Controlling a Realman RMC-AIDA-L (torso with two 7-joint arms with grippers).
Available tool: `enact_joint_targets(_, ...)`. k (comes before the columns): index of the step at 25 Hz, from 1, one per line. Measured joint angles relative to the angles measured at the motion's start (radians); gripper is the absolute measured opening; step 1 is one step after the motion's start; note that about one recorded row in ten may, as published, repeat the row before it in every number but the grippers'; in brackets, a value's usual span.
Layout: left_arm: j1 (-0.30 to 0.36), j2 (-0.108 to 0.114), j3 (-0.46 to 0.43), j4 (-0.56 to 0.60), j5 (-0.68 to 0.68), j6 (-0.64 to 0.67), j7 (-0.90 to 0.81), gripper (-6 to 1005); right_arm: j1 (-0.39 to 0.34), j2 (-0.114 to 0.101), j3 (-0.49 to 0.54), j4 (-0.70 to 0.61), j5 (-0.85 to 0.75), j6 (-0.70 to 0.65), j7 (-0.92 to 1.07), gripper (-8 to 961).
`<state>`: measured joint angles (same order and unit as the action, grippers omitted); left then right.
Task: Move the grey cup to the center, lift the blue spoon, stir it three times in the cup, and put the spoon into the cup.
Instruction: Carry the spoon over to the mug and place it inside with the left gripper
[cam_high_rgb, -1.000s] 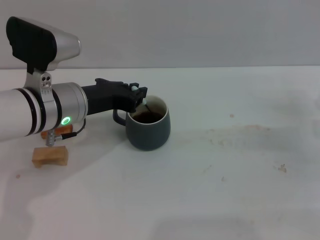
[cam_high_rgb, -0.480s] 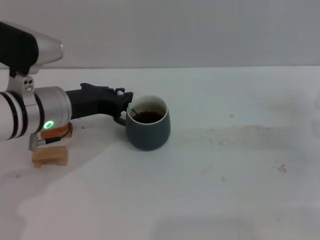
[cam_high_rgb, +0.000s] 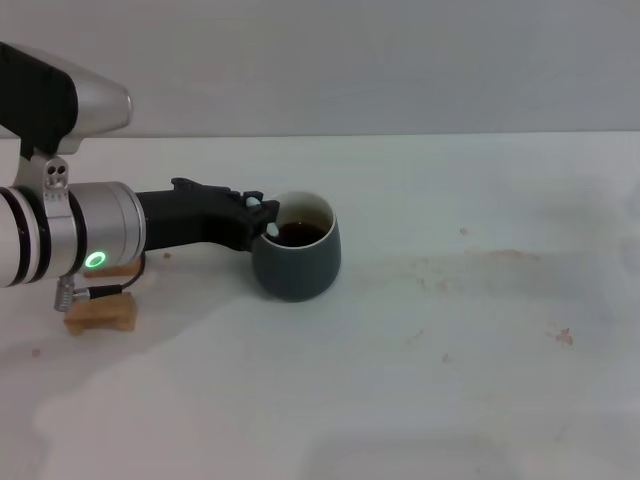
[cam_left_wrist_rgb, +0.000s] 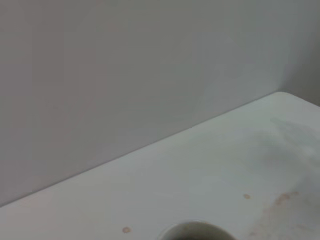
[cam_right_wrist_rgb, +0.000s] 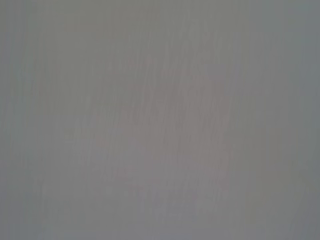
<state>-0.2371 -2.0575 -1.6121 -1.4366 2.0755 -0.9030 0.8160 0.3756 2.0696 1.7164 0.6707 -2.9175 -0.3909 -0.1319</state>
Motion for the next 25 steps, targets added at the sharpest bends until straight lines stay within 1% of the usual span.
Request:
enact_joint_targets(7, -0.001, -0.003, 0.009, -0.018, -0.002, -0.006, 0.002, 181, 0.001, 0.002, -0.002, -0.002, 0.0, 0.0, -0.001, 66)
enact_joint_targets(12, -0.015, -0.005, 0.028, 0.003, -0.006, 0.026, 0.014, 181, -0.001, 0.004, -0.003, 0.002, 0.0, 0.0, -0.002, 66)
enact_joint_targets(15, -0.02, -0.006, 0.04, 0.018, -0.026, 0.056, 0.031, 181, -0.003, 0.005, -0.004, 0.002, 0.0, 0.0, -0.002, 66)
enact_joint_targets(18, -0.029, -0.005, 0.039, 0.047, -0.08, 0.084, 0.077, 181, -0.006, 0.006, -0.005, 0.003, 0.0, 0.0, -0.002, 66)
enact_joint_targets(25, -0.048, -0.004, 0.036, 0.086, -0.129, 0.125, 0.123, 182, -0.007, 0.007, -0.005, 0.006, 0.0, 0.001, -0.002, 66)
